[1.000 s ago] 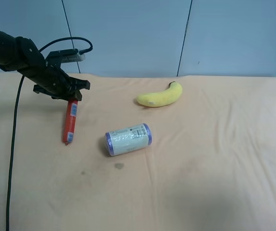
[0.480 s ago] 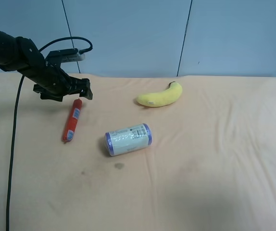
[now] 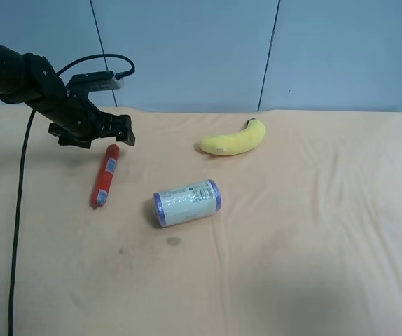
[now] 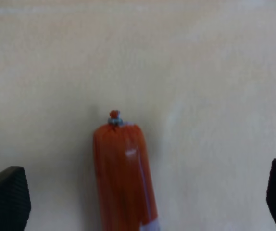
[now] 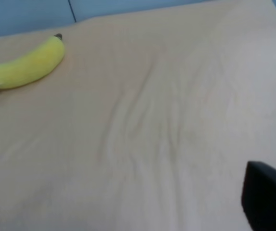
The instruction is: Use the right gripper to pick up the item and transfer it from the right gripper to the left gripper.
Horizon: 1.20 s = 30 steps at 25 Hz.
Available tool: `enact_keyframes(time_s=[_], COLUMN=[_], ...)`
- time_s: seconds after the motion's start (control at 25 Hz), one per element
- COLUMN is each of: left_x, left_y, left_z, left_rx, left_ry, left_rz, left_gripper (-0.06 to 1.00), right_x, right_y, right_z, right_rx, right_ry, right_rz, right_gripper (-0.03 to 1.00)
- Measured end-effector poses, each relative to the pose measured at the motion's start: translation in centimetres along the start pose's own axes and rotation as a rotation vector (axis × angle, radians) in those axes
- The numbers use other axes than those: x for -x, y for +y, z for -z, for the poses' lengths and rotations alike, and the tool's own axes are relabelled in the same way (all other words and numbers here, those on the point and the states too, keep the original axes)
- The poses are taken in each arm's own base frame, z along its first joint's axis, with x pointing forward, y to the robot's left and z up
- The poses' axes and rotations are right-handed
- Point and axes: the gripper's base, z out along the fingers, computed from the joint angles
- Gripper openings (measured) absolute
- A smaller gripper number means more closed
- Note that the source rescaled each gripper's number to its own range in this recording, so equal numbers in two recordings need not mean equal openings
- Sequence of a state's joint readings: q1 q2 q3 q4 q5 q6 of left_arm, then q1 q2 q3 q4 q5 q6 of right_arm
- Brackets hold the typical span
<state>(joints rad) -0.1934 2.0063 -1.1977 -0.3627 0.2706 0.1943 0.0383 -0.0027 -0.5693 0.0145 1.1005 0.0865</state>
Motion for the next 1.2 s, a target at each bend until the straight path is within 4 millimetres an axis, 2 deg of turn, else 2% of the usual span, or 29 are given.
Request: enact_keyframes(time_s=[0.16, 0.28, 0.68, 0.88, 1.2], left_x=[0.6, 1.0, 1.0, -1.8, -7.5], left_y=[-0.4, -0.9, -2.1, -1.9, -1.8], left_z=[1.7, 3.9, 12.5, 15.9, 22.9], left_rx=[-0.014, -0.035, -0.073, -0.067, -0.086], left_ry=[-0.004, 0.010, 0.066, 0.053, -0.013], left_rz=[-0.011, -0.025, -0.110, -0.120, -0.143], left_gripper=[0.99, 0.99, 0.99, 1.00, 1.00], right_x=[0.0, 0.0, 0.0, 0.0, 0.0], right_y=[0.0, 0.0, 0.0, 0.0, 0.0], right_z=[0.0, 0.0, 0.0, 0.0, 0.0], right_rx=[0.000, 0.000, 0.000, 0.000, 0.000], right_ry=[0.000, 0.000, 0.000, 0.000, 0.000], right_rz=[0.000, 0.000, 0.000, 0.000, 0.000], right_gripper=[1.00, 1.00, 1.00, 1.00, 1.00])
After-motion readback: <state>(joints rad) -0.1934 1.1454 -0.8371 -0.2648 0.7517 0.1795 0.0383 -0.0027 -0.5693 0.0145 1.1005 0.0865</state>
